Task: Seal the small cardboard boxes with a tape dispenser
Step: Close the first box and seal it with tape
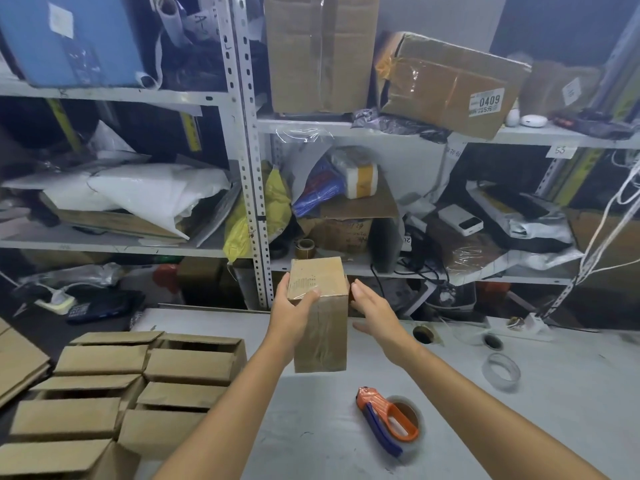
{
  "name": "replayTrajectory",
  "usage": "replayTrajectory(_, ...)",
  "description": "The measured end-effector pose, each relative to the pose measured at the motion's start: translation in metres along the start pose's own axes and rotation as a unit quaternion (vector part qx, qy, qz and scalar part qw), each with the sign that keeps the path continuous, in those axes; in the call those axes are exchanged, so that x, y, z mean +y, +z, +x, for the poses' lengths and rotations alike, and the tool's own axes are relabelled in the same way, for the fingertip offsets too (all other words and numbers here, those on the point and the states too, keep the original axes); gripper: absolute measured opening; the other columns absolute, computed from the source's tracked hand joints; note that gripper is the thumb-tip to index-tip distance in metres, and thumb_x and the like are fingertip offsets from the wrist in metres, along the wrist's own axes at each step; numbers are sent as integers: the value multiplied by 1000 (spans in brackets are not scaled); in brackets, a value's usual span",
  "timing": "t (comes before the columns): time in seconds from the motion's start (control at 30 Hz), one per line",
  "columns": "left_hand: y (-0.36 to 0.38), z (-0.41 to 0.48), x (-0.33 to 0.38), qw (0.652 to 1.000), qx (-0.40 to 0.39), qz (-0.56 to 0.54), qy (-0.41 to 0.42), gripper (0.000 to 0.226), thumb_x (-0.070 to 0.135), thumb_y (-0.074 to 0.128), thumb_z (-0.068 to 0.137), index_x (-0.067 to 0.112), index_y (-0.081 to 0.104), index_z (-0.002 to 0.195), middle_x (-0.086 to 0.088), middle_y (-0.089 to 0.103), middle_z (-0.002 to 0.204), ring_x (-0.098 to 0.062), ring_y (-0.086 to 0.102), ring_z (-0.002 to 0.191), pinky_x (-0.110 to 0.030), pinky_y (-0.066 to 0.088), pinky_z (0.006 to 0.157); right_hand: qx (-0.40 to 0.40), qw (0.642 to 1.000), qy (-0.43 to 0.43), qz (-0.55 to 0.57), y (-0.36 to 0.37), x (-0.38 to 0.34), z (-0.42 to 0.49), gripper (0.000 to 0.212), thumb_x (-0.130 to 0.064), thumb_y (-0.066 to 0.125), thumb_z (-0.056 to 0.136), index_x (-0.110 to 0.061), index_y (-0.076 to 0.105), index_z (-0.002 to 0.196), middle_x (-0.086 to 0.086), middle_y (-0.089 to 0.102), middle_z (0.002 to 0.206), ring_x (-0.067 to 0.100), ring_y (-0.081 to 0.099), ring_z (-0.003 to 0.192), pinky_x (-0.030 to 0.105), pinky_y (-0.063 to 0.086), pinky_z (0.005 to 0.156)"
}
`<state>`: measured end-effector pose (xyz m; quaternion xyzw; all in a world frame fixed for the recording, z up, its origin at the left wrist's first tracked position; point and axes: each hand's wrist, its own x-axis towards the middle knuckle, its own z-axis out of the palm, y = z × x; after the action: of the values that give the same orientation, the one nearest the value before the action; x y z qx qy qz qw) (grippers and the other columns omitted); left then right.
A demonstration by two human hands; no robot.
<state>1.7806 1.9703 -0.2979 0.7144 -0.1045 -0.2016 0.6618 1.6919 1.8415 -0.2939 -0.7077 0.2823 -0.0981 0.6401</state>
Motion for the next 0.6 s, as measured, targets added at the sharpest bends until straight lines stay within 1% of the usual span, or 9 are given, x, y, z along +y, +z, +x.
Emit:
replayTrajectory(0.07, 3, -3, -3, 1000, -13, 1, 1, 72, 33, 64, 94, 31, 23, 153, -1, 43, 147, -14, 44, 118, -31, 43, 89, -16, 1000, 0, -4, 1, -1, -4, 54, -51, 36, 102, -33, 30, 153, -9, 37, 153, 17, 41, 135, 39, 39, 106)
replayTrajectory(0.1, 5, -4, -3, 1000, -16, 1, 1, 72, 34, 65, 94, 31, 23, 153, 0, 43, 147, -14, 44, 119, -30, 44, 88, -23, 1000, -6, -2, 3, -2, -6, 49, -49, 34, 103, -36, 33, 151, -13, 42, 145, 13, 42, 128, 35, 39, 103)
replayTrajectory(0.17, 8, -6, -4, 1000, -19, -2, 3, 73, 34, 66, 92, 32, 24, 152, 2, 44, 144, -14, 44, 120, -28, 44, 86, -21, 1000, -12, 8, 6, -5, -8, 44, -45, 33, 105, -38, 35, 148, -17, 44, 130, 6, 42, 117, 28, 39, 96)
replayTrajectory(0.23, 10, -6, -4, 1000, -22, -1, 10, 74, 34, 68, 91, 32, 24, 151, 5, 44, 138, -13, 45, 119, -21, 45, 78, -11, 1000, -18, 14, 6, -5, -9, 41, -42, 33, 106, -38, 37, 147, -19, 46, 124, 3, 47, 109, 21, 42, 88)
replayTrajectory(0.27, 11, -7, -3, 1000, -22, 0, 14, 75, 34, 69, 90, 32, 25, 150, 7, 45, 133, -12, 45, 117, -18, 44, 73, -7, 1000, -25, 9, 7, -5, -10, 41, -41, 34, 106, -37, 37, 146, -20, 46, 124, 2, 48, 108, 20, 42, 88)
replayTrajectory(0.37, 15, -8, -4, 999, -27, 8, 29, 78, 33, 73, 88, 33, 25, 150, 13, 43, 124, -5, 49, 104, -14, 41, 68, 10, 999, -44, -27, 9, 1, -9, 44, -43, 39, 104, -35, 38, 147, -14, 49, 140, 10, 46, 125, 33, 41, 101)
replayTrajectory(0.47, 17, -7, -7, 999, -28, 10, 30, 79, 35, 73, 87, 32, 25, 150, 14, 44, 122, -1, 48, 100, -13, 41, 68, 15, 998, -47, -41, 8, 5, -7, 45, -44, 39, 104, -36, 36, 148, -10, 48, 147, 12, 46, 130, 37, 42, 104)
replayTrajectory(0.53, 17, -6, -9, 999, -28, 14, 26, 77, 36, 71, 89, 32, 25, 150, 14, 44, 122, 0, 49, 99, -13, 41, 69, -1, 997, -51, -57, 8, 6, -7, 49, -46, 36, 104, -35, 30, 152, -11, 44, 150, 14, 42, 136, 40, 38, 111)
replayTrajectory(0.6, 17, -6, -9, 999, -28, 18, 21, 74, 36, 70, 90, 32, 26, 150, 13, 46, 123, -1, 49, 99, -14, 42, 70, -9, 995, -47, -82, 7, 7, -7, 58, -50, 31, 104, -32, 18, 157, -10, 35, 157, 17, 33, 144, 45, 31, 117)
